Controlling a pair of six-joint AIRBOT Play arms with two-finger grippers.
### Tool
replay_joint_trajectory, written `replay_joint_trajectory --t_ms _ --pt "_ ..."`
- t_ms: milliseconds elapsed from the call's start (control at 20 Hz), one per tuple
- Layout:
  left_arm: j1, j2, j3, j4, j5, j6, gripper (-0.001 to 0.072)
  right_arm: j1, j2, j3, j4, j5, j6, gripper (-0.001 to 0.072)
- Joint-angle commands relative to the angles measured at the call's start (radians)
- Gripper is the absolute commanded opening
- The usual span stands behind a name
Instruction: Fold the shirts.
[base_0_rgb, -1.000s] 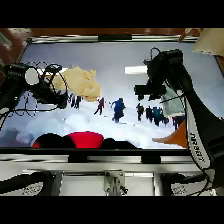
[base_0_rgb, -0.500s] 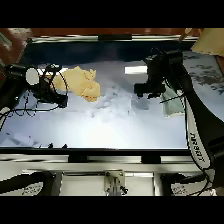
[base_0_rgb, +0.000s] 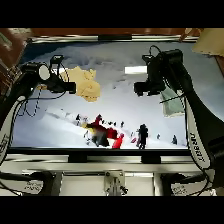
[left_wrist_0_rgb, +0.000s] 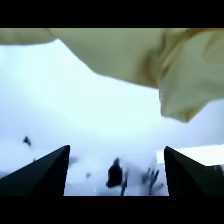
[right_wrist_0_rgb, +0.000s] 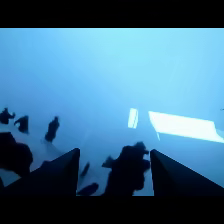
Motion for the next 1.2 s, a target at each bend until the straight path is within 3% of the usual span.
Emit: replay_joint_trajectory --t_ms 0,350,400,450,500,650,800,1050,1150 --pt "0.068 -0.196 0.170 -0.053 0.067 -0.035 0.0720 0.001 -0.001 0.000 0.026 0.027 -0.009 0.0557" --pt "0.077 -0.396 0.285 -0.086 0.161 -0.035 0.0720 0.001 0.000 0.000 0.072 0.056 -0.008 0.0557" --pt "0.079 -0.402 0.285 -0.111 0.174 -0.035 0.0643 0.001 0.000 0.000 0.072 0.056 -0.008 0.0557" --pt "0.082 -0.402 0.286 -0.139 0.170 -0.035 0.0246 0.001 0.000 0.000 0.072 0.056 -0.008 0.0557" --pt "0.085 -0.395 0.292 -0.160 0.159 -0.026 0.0043 0.001 0.000 0.000 0.072 0.056 -0.008 0.0557" --pt "0.077 -0.299 0.351 -0.172 0.130 0.069 0.0036 0.001 0.016 0.007 0.071 0.051 -0.015 0.0557" --pt "0.030 -0.066 0.374 -0.171 0.133 0.181 0.0036 0.000 0.103 0.069 -0.006 0.056 -0.042 0.0556" --pt "-0.143 0.275 0.320 -0.171 -0.006 0.183 0.0036 0.000 0.372 0.154 -0.219 0.051 -0.041 0.0557" --pt "-0.239 0.340 0.205 -0.171 -0.032 0.130 0.0036 0.000 0.477 0.154 -0.229 0.031 -0.035 0.0556"
